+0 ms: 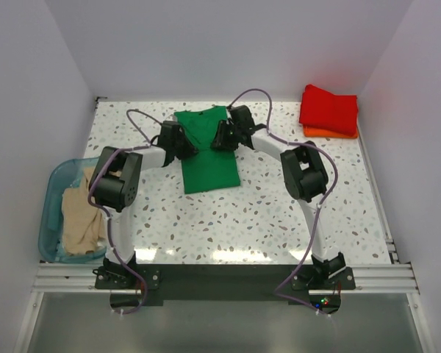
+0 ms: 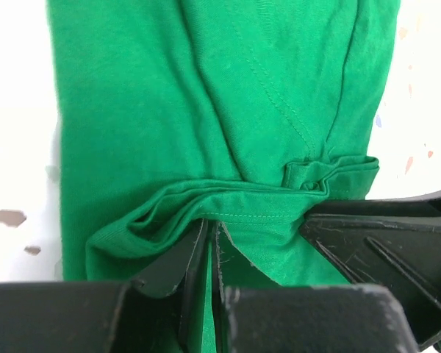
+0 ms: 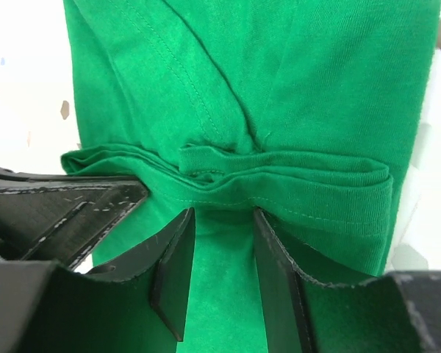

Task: Fold and stack the t-shirts
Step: Fold the tshirt

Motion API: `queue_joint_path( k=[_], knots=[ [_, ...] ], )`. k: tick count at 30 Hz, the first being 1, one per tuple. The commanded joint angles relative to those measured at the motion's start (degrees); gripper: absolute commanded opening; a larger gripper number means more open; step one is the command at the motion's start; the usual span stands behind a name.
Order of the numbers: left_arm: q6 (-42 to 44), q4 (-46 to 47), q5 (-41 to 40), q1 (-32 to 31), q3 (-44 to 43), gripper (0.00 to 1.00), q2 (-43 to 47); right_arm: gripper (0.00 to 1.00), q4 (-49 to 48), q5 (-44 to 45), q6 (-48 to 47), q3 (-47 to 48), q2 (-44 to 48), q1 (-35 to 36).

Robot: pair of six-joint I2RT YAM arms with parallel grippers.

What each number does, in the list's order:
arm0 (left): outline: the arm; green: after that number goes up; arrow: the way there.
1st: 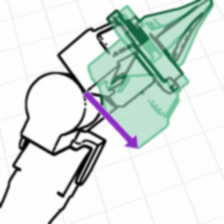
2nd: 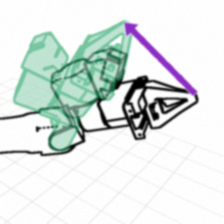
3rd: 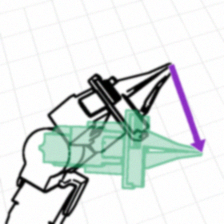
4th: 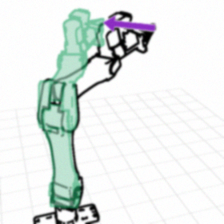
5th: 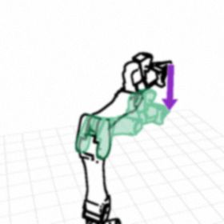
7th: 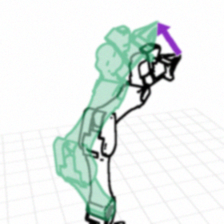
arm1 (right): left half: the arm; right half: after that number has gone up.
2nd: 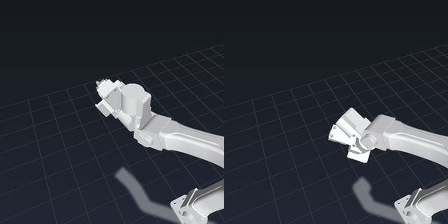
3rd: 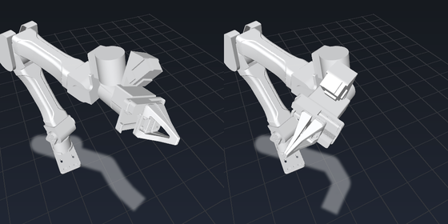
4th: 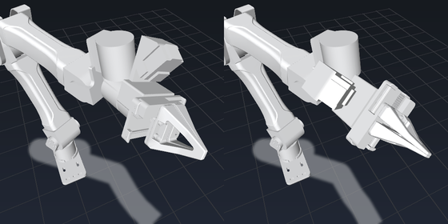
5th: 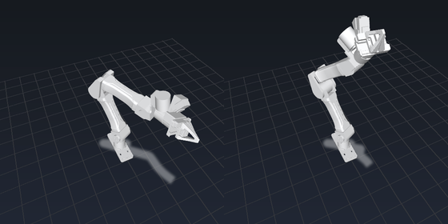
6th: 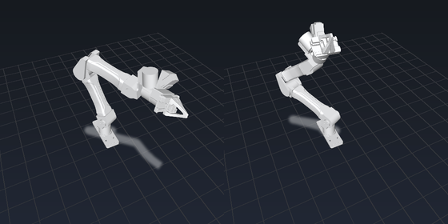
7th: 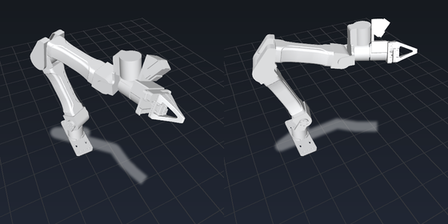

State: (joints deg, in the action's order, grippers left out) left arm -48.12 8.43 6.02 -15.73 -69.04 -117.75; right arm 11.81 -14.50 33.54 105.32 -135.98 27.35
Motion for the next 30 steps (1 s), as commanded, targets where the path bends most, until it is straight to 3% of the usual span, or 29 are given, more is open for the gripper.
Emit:
queue_joint_path(
  k=[1, 11, 16, 23, 26, 30],
  knots=[
    [-0.7, -2.4, -2.8, 0.4, 3.1, 0.11, 1.9, 0.42, 7.0, 8.0, -4.0, -2.5, 2.3, 0.7],
    [-3.2, -2.2, -4.6, -1.6, 11.9, 0.07, 7.4, 0.48, 8.2, 17.0, -5.2, -11.4, 7.1, 6.6],
    [-5.9, 1.1, -5.7, -4.4, 22.8, 0.06, 14.0, 0.49, 5.9, 18.0, -3.7, -20.1, 11.0, 8.8],
    [-7.0, 4.4, -5.5, -6.5, 36.6, 0.07, 26.1, 0.49, 2.5, 15.7, -2.4, -34.4, 24.0, 10.3],
    [-6.4, 2.9, -5.6, -6.4, 38.5, 0.07, 30.1, 0.52, 1.9, 15.4, -1.8, -38.6, 28.5, 10.3],
    [-3.4, -2.0, -5.8, -6.4, 37.7, 0.16, 38.6, 0.58, 4.1, 14.6, -1.9, -39.8, 34.5, 9.5]
  ],
)
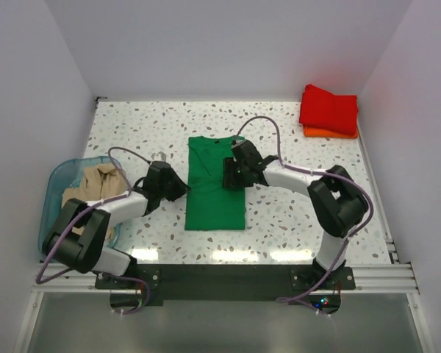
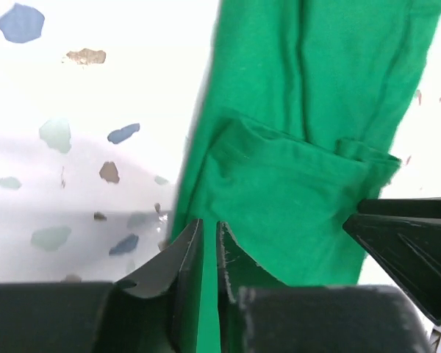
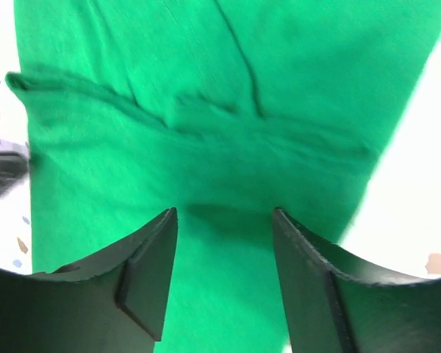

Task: Fold and stack the t-shirts
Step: Fold the tshirt

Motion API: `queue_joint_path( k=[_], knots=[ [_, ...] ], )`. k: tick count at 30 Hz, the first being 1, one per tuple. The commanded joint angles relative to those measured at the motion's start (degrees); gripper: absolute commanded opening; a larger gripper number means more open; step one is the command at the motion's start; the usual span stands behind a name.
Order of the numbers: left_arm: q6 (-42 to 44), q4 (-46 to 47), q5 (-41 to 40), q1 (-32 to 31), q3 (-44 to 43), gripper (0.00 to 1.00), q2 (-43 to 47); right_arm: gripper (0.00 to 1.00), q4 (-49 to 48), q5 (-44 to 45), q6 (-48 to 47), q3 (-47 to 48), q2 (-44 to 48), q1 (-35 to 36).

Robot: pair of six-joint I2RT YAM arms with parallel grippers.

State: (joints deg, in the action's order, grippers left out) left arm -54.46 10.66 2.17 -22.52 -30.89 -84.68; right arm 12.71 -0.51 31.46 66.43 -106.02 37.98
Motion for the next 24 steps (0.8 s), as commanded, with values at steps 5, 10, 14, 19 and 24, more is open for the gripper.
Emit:
queue_joint_path(
  k=[5, 10, 14, 19, 24],
  knots=[
    [5.1, -13.8, -2.1, 0.3, -0.1, 0.34, 16.5, 0.63, 4.7, -3.2, 1.1, -5.1, 15.7, -4.0],
    [5.0, -16.6, 2.7, 0.2, 6.7, 0.41, 24.1, 0.63, 3.0, -7.6, 4.4, -14.8, 25.7, -4.4],
    [4.6, -20.1, 4.2, -0.4, 13.2, 0.47, 31.3, 0.61, -0.7, -12.7, 9.1, -26.8, 33.3, -4.1],
    [2.6, -21.6, 6.0, -1.5, 16.7, 0.49, 37.1, 0.59, -4.5, -13.9, 14.9, -35.0, 37.3, -2.2],
    [1.7, -21.6, 5.8, -3.7, 16.7, 0.49, 36.3, 0.59, -9.4, -15.0, 19.0, -39.4, 35.8, -1.4]
  ],
)
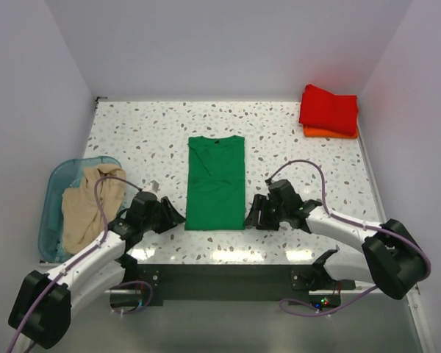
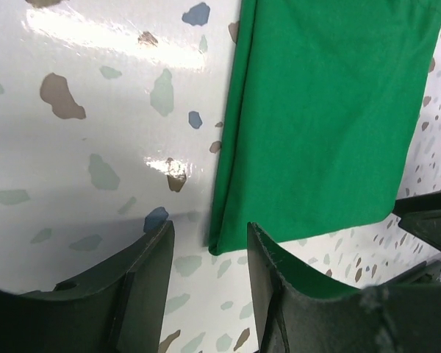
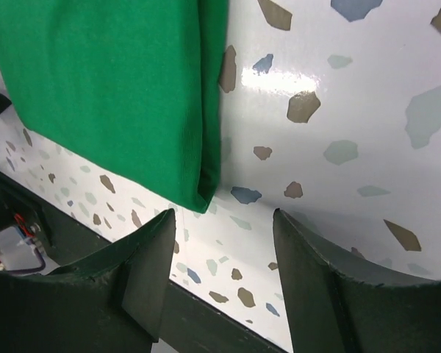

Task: Fold and stack the t-shirts
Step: Fold the tshirt

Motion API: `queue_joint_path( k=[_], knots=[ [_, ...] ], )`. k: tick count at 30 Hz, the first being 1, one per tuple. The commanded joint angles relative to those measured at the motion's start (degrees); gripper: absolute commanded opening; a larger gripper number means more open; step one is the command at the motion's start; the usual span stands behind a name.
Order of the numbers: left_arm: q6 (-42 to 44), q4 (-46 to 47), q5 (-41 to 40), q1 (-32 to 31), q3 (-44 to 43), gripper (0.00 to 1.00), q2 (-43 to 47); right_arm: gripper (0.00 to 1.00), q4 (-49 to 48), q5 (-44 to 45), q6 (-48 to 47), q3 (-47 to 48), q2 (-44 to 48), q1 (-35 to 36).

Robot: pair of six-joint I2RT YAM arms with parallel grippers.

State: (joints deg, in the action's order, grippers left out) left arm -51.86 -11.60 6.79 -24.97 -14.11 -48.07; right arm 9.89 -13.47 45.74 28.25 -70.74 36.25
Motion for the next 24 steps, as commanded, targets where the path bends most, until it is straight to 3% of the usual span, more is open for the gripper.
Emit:
queue_joint_path(
  k=[1, 8, 14, 24],
  knots=[
    [-0.9, 1.0, 1.3, -1.5, -0.1, 0.49, -0.8, 0.59, -7.2, -1.9, 5.1, -1.7, 0.3, 0.3],
    [-2.2, 0.5, -1.0, -6.0, 0.2, 0.49, -2.9, 0.56, -15.3, -1.6, 11.4, -6.4, -0.6, 0.3],
    [-3.7, 0.8, -3.4, -9.2, -0.1, 0.45, -5.7, 0.47, -17.4, -1.7, 13.2, -8.0, -2.0, 0.5],
    [-6.8, 0.3, -6.3, -12.6, 0.7, 0.4, -6.2, 0.44, -22.2, -3.0, 15.7, -10.5, -4.6, 1.3]
  ],
)
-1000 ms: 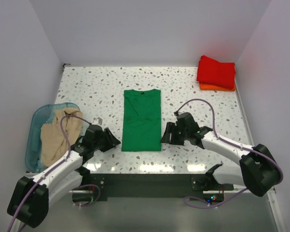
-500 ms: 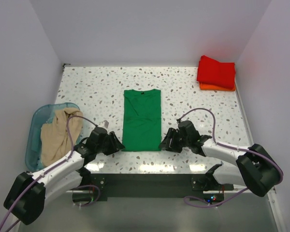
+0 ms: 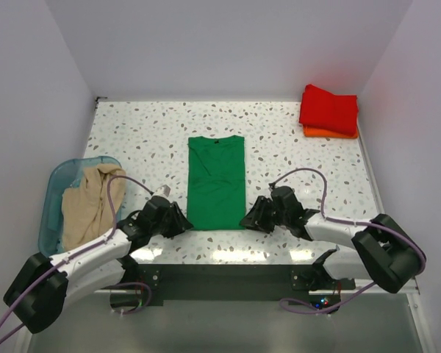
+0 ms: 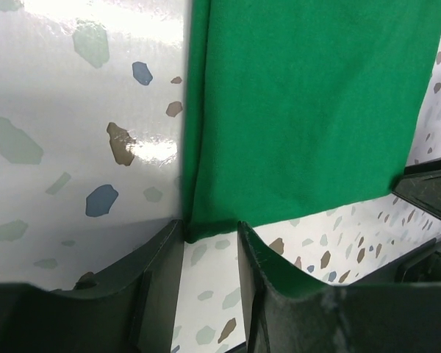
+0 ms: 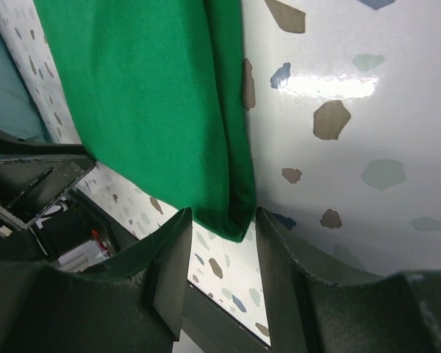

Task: Fold and stack the t-shirts
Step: Fold the tshirt

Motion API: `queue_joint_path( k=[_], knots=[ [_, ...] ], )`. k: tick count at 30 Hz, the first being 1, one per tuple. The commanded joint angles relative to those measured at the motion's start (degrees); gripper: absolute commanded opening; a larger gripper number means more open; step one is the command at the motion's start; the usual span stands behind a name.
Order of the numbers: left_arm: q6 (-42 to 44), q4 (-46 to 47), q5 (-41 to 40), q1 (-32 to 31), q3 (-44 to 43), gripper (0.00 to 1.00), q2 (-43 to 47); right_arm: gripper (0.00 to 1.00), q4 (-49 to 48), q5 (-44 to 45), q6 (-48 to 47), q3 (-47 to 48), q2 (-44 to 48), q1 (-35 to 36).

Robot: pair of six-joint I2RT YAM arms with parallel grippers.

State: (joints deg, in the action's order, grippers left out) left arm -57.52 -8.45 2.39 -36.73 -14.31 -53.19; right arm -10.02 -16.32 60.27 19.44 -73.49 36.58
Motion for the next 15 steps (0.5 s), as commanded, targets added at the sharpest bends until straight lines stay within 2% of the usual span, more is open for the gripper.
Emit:
queue_joint_path(
  k=[1, 8, 15],
  knots=[
    [-1.1, -2.7, -2.0, -1.0, 0.9, 0.39, -1.3, 0.44, -2.7, 0.1, 1.3, -1.7, -2.3, 1.1],
    [-1.5, -2.1, -2.3, -1.3, 1.3, 0.31, -1.2, 0.4, -6.4, -0.4, 2.8, -2.7, -4.9, 1.9],
    [-1.3, -1.1, -2.0, -1.9, 0.5, 0.09, -1.4, 0.19, -5.5, 0.5, 2.0, -2.2, -4.3, 1.9]
  ],
)
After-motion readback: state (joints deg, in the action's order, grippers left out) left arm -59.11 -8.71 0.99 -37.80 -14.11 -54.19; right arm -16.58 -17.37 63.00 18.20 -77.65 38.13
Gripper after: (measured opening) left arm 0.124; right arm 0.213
